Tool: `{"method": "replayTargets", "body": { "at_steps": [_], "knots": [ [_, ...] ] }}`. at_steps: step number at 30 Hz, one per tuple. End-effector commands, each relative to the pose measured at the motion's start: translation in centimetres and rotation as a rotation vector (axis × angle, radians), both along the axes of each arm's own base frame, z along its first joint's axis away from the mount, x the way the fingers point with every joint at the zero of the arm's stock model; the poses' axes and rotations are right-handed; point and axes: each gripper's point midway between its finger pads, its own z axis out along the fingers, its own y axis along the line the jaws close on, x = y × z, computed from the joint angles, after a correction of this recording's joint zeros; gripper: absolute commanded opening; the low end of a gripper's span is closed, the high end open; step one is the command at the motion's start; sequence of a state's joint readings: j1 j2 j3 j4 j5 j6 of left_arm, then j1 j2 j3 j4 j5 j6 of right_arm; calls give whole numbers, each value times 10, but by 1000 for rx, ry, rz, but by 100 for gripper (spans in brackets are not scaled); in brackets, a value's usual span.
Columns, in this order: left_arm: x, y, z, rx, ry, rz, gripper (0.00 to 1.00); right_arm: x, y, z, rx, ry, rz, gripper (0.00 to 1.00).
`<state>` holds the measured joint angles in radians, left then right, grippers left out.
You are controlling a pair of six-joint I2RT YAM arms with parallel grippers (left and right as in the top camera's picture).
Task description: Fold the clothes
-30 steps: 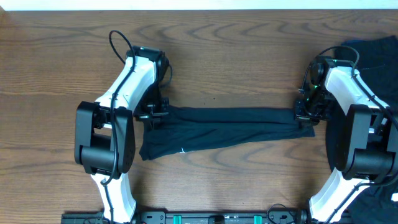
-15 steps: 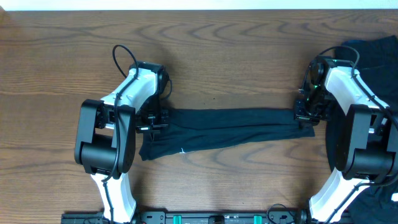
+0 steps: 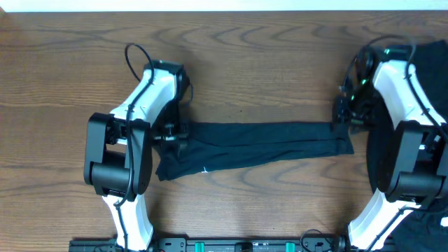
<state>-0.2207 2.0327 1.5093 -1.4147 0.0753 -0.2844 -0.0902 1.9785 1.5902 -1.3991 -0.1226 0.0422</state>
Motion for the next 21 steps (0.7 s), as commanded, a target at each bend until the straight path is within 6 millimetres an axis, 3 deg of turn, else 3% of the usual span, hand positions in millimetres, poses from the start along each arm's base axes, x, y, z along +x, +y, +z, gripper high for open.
{"method": "replayTargets", "body": {
  "at_steps": [1, 2, 3, 4, 5, 9, 14, 21],
  "knots": [
    [15, -2, 18, -11, -58, -6, 51, 12, 29, 23, 141, -61, 60, 52],
    [16, -2, 20, -13, -65, -6, 48, 9, 33, 23, 149, -50, 64, 45],
    [15, -2, 20, -14, -66, -6, 32, 6, 35, 24, 152, -37, 68, 32],
    [15, -2, 20, -13, -65, -5, 6, 2, 38, 22, 153, -21, 76, 13],
    [15, -3, 18, -13, -66, -6, 6, -3, 41, 19, 153, -5, 82, 1],
    [16, -3, 1, -8, -85, 16, 6, -13, 48, 0, 150, 28, 106, 1],
    [1, 0, -18, 4, -52, 25, 6, -19, 57, -31, 149, 18, 137, 1],
    [-1, 1, -45, -1, -86, 32, 6, -4, 74, -62, 144, -97, 199, 1]
  ]
}}
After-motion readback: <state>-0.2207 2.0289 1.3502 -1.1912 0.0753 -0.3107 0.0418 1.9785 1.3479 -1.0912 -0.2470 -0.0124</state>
